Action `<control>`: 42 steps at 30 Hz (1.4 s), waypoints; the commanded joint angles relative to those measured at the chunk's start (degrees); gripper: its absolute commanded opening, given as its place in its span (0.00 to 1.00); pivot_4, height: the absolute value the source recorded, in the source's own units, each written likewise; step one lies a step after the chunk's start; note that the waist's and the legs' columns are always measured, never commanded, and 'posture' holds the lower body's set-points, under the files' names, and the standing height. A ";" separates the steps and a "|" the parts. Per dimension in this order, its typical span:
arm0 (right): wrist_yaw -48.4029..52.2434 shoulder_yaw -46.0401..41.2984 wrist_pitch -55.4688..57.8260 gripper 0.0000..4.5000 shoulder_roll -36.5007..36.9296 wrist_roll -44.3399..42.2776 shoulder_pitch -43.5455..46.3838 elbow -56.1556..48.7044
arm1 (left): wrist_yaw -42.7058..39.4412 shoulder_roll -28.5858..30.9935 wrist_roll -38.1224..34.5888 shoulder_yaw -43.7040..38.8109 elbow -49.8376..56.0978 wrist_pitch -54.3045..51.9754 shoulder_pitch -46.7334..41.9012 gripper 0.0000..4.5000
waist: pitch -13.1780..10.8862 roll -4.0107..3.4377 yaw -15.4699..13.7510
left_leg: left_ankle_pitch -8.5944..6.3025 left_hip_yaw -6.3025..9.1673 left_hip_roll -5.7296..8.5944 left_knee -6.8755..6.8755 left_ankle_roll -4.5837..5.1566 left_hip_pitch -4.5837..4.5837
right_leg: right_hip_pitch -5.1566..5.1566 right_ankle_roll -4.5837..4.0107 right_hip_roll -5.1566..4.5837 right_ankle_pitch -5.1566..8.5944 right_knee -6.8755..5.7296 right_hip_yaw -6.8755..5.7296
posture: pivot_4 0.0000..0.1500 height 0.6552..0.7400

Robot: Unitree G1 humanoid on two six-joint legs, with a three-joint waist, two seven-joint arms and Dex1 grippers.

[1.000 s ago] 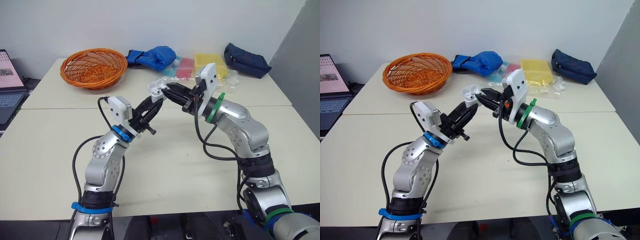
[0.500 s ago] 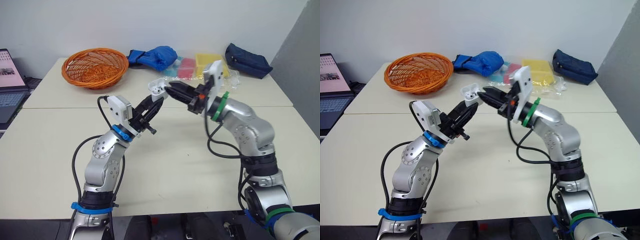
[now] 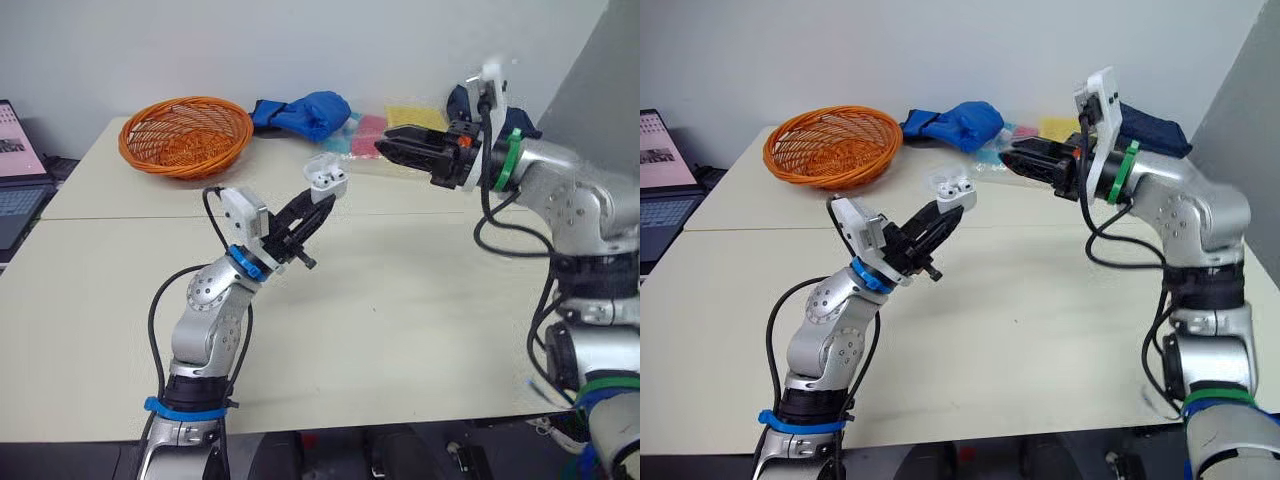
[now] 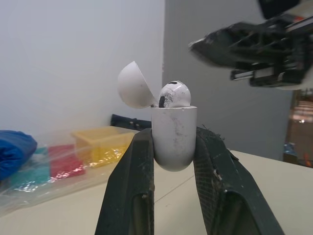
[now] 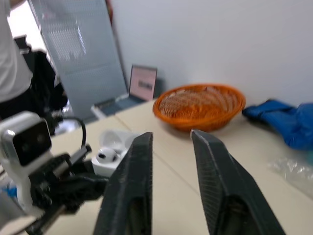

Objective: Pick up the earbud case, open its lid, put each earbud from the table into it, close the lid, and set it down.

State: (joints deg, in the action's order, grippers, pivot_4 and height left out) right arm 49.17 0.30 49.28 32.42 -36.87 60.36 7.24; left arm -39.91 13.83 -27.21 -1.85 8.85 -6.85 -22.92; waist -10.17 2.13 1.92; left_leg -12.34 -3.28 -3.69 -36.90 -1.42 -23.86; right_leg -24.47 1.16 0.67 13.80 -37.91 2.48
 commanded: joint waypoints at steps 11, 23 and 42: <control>7.08 6.60 -8.51 0.99 -6.41 12.69 10.42 22.25 | -4.74 -0.96 -0.96 2.72 0.62 1.10 -2.51 0.16 | 0.00 0.00 -0.11 | -0.01 0.01 0.00 -0.03 0.01 -0.70 | -0.74 -0.24 0.02 -0.15 -0.10 0.00 | 1.00 1.00; 9.11 4.05 -7.27 0.21 -8.78 12.66 11.47 23.06 | -4.20 -1.21 -0.59 2.90 0.85 0.94 -2.37 0.16 | 0.00 0.00 -0.21 | -0.01 0.07 0.00 -0.04 0.01 -0.82 | -0.82 -0.27 0.02 -0.16 -0.10 -0.07 | 1.00 1.00; 14.04 6.00 7.44 0.01 -1.78 6.75 6.82 -2.49 | -3.89 -1.36 0.12 2.31 -1.34 1.34 -3.33 0.16 | 0.00 0.00 -0.25 | 0.00 0.10 0.00 -0.08 0.01 -0.82 | -0.81 -0.26 0.02 -0.16 -0.16 -0.09 | 1.00 1.00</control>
State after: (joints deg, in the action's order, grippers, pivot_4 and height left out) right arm 63.00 6.17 57.79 29.55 -30.29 67.08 7.66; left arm -44.27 12.87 -26.79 0.74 6.21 -6.76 -25.26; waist -10.16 2.13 1.67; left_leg -12.35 -3.17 -3.69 -36.98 -1.41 -24.68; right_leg -25.28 0.90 0.69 13.64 -38.06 2.38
